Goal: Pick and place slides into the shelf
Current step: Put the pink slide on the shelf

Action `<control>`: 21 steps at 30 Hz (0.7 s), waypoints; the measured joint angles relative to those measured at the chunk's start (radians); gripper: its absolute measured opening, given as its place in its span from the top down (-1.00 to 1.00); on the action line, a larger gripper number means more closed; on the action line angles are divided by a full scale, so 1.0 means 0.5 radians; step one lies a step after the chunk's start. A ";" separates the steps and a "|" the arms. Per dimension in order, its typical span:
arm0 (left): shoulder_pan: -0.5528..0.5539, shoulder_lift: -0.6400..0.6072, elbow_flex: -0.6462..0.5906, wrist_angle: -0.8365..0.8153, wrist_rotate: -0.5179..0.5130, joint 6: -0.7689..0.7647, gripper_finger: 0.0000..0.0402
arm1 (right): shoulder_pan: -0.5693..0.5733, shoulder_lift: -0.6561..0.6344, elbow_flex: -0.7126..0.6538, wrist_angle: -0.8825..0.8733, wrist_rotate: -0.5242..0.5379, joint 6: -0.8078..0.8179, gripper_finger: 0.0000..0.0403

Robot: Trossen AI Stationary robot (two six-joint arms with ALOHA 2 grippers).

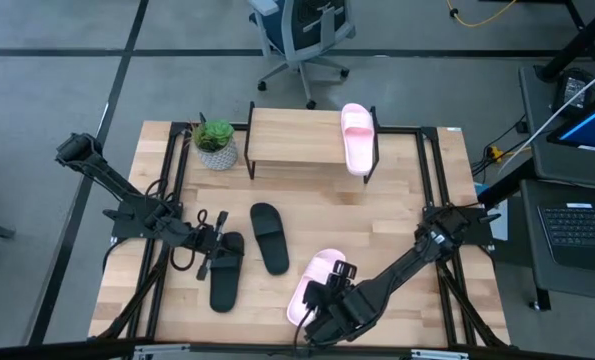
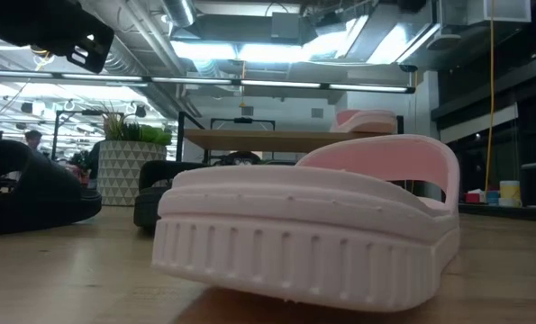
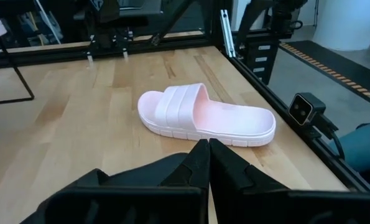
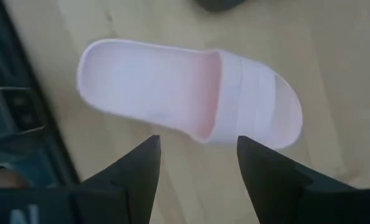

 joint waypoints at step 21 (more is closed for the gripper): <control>0.000 0.000 0.000 -0.006 0.001 -0.011 1.00 | -0.012 0.013 -0.001 0.193 0.134 -0.162 -0.06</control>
